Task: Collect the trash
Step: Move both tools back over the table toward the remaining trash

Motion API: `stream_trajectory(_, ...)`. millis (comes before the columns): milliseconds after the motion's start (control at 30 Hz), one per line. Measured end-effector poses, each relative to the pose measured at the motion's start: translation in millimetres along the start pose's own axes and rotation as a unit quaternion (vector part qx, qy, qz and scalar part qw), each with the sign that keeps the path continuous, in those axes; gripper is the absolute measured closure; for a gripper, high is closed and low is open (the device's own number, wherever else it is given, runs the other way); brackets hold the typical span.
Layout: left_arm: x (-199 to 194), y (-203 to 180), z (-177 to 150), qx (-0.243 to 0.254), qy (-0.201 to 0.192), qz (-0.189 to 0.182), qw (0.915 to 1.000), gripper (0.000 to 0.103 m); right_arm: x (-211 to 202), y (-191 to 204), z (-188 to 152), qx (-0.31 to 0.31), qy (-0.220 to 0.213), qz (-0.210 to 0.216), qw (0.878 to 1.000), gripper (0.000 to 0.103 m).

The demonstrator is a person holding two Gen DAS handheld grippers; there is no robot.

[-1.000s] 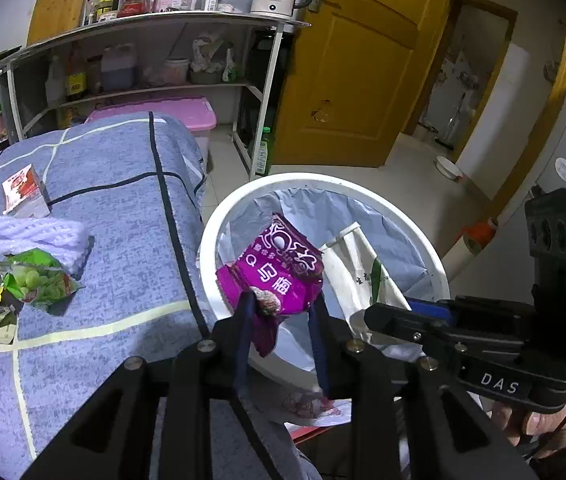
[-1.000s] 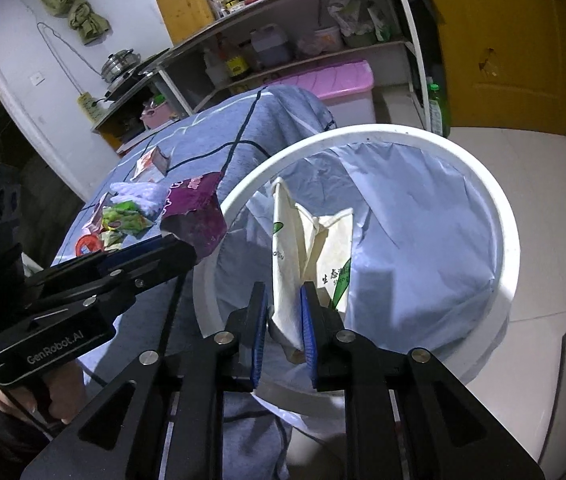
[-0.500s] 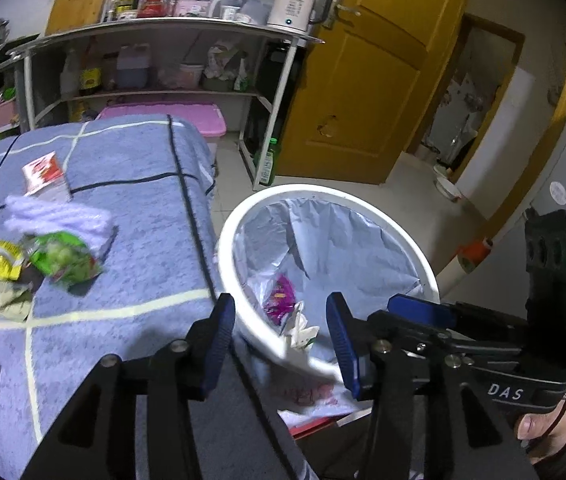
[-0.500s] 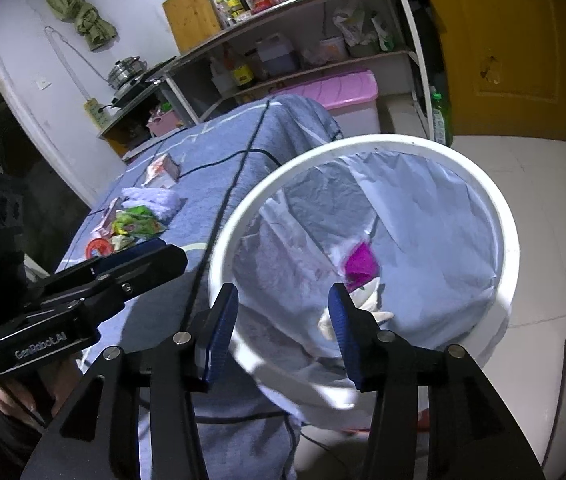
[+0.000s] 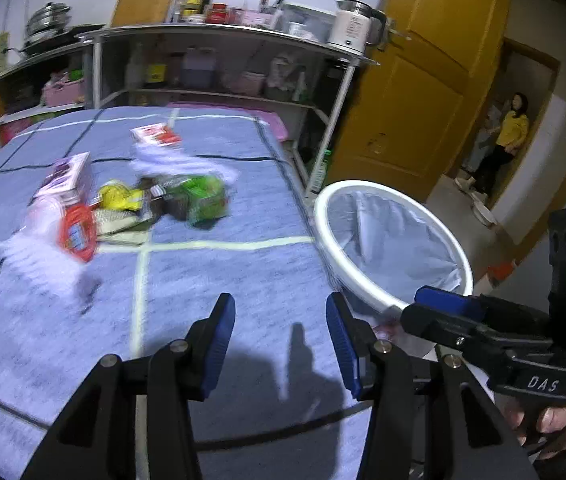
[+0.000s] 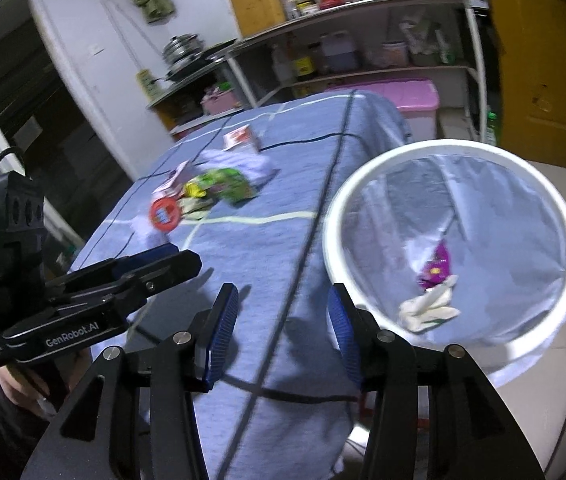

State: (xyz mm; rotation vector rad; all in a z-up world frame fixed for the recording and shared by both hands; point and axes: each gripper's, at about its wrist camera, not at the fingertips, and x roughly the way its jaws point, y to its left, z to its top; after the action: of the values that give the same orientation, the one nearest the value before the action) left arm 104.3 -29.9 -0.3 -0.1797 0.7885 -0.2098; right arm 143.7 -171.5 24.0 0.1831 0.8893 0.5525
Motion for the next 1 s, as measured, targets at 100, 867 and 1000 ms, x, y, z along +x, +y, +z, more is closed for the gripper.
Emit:
stream_trajectory(100, -8, 12, -6, -0.012, -0.004, 0.012, 0.9998, 0.054, 7, 12, 0, -0.009, 0.007, 0.017, 1.000, 0.055)
stream_trajectory(867, -19, 116, 0, -0.106, -0.037, 0.102, 0.9885, 0.040, 78, 60, 57, -0.075, 0.038, 0.037, 0.996, 0.048)
stream_trajectory(1000, -19, 131, 4, -0.127, -0.045, 0.112, 0.9846, 0.034, 90, 64, 71, -0.088, 0.033, 0.037, 0.995, 0.047)
